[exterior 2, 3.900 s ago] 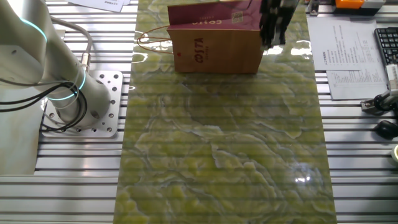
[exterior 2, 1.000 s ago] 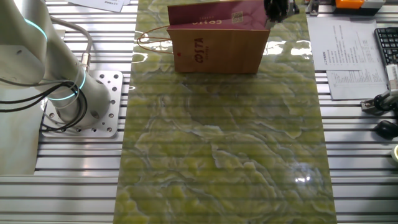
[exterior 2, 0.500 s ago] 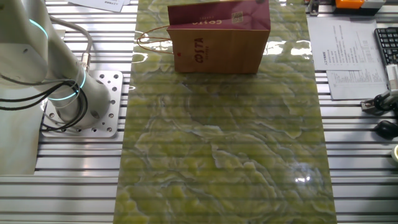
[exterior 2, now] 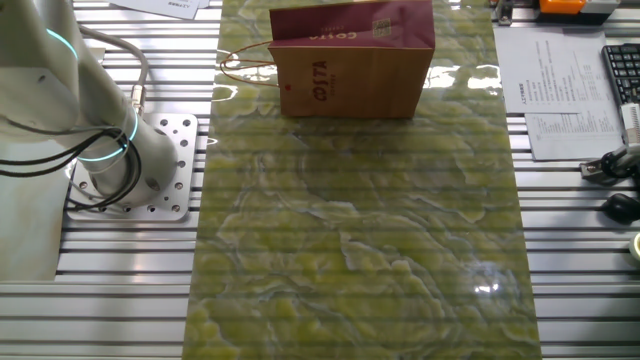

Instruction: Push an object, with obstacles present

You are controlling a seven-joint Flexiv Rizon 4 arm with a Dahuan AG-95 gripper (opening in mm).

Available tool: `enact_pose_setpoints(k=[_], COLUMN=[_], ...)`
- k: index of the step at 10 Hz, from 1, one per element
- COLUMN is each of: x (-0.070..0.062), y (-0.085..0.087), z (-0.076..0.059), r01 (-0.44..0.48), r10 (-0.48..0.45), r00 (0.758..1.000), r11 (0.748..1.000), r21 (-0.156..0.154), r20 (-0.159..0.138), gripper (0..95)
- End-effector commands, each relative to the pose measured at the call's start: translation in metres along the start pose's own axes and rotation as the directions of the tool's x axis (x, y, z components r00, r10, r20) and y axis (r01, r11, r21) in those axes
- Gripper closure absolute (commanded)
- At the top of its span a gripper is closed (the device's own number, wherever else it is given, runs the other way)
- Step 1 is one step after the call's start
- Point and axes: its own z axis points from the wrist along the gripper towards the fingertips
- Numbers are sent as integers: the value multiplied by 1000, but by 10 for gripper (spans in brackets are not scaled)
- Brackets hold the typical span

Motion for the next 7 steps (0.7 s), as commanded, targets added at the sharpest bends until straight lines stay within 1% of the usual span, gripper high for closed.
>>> enact_pose_setpoints(k=[1, 3, 4, 5, 6, 7], x=[-1, -1, 0, 3, 6, 10], y=[0, 0, 6, 20, 37, 51], z=[0, 0, -2, -9, -13, -15], r01=[142, 182, 183, 159, 132, 112], r10=[-142, -182, -183, -159, -132, -112], r00=[990, 983, 983, 987, 990, 993], r11=[990, 983, 983, 987, 991, 994], r21=[10, 3, -9, -12, -13, -13], r20=[-18, -16, -18, -31, -37, -39], gripper=[950, 950, 950, 950, 950, 950])
